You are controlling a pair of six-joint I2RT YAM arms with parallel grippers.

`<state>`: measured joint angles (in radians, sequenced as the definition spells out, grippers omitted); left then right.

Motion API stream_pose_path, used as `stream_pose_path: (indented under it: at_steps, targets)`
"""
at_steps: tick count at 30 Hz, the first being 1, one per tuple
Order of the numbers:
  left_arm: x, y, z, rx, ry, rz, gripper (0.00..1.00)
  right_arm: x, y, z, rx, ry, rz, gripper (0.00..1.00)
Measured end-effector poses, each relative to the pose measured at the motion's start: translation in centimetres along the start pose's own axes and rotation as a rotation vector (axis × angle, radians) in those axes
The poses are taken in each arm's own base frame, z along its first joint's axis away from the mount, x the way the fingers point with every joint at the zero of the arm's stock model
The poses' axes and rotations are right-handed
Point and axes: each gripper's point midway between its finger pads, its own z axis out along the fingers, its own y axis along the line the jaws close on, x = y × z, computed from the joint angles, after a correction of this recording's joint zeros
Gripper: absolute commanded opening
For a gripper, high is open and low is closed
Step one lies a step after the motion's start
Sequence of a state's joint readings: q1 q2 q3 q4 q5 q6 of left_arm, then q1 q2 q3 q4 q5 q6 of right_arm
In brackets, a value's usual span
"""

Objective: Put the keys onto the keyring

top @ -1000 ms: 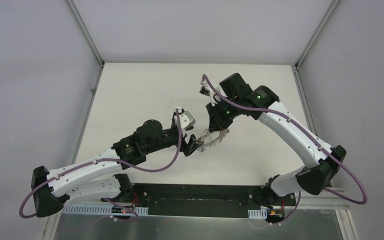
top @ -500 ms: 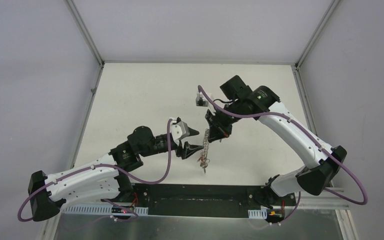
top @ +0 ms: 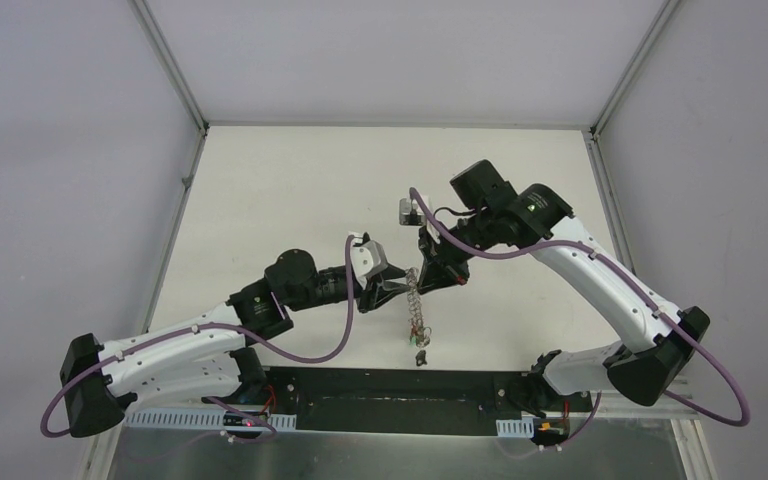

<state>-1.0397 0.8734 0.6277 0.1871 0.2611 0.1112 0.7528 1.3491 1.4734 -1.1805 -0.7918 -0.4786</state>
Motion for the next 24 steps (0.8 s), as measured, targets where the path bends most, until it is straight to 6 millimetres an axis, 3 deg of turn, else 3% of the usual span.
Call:
stream_pose_path:
  at_steps: [9,24]
  targets:
    - [0.5,0.4,0.1,-0.017,0.026,0.001,0.3,-0.2,0.1,0.2,-0.012,-0.018,-0.024,0.0]
    - [-0.2,-2.4,0.0,0.144,0.004,0.002,0.31,-0.6,-0.6,0.3,0.039,-0.024,0.045,0.0]
